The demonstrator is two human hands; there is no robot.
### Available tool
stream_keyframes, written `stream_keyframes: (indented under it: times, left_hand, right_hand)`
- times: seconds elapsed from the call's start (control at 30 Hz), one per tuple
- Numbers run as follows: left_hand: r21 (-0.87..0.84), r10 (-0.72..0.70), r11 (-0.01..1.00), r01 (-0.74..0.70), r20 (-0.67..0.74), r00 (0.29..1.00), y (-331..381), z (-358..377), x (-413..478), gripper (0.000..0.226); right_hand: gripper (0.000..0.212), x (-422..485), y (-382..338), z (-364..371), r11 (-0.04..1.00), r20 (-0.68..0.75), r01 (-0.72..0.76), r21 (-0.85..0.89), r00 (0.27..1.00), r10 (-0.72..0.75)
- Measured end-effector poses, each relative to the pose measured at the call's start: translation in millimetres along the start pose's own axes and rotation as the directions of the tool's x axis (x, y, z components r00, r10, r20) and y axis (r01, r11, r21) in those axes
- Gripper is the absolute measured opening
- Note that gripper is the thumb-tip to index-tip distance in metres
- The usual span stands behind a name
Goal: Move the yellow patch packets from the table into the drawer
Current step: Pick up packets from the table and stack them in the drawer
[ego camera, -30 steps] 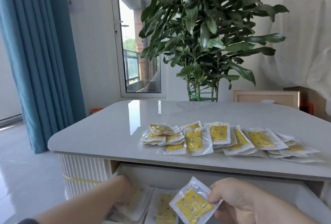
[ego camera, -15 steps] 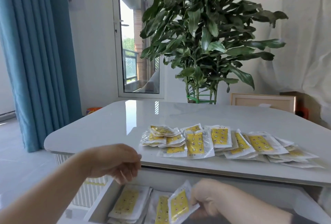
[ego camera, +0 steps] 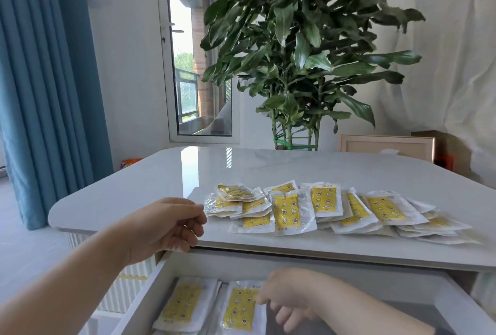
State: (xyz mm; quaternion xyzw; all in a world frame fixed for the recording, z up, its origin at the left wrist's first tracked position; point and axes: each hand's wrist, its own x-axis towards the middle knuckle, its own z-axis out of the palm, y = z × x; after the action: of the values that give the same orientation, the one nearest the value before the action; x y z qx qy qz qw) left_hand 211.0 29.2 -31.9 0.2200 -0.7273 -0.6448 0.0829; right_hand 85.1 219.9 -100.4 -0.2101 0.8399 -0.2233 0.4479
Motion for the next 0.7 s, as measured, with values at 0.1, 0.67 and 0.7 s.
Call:
stream_keyframes:
  times: [0.1,0.67,0.7]
  left_hand:
    - [0.041,-0.029,0.999,0.033,-0.083,0.996,5.3,9.2,7.3,0.024]
    - [0.543,0.079,0.81,0.222,-0.477,0.876,23.0,51.4,135.2,0.048]
    - [0.563,0.076,0.791,0.238,-0.477,0.875,21.4,52.5,138.0,0.047]
  right_hand:
    - [0.034,-38.7,-0.4,-14.4,0.983,-0.04,0.15,-0.106,0.987,-0.155]
    - [0.009,-30.6,-22.9,-127.0,0.986,-0.694,0.162,-0.032,0.707,-0.138]
    - [0.008,-25.7,-24.2,-126.5,0.99,-0.692,0.136,-0.031,0.712,-0.119]
